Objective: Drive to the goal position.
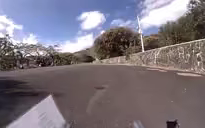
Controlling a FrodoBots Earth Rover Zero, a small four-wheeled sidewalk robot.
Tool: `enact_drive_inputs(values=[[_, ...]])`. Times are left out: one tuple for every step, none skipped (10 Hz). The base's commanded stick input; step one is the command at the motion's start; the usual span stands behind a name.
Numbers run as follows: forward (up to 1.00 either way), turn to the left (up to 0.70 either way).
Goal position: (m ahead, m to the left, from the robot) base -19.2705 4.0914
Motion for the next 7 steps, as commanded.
enact_drive_inputs(values=[[0.00, 0.00], [0.00, 0.00], [0.00, 0.00], [0.00, 0.00], [0.04, 0.00], [0.33, 0.00], [0.22, 0.00]])
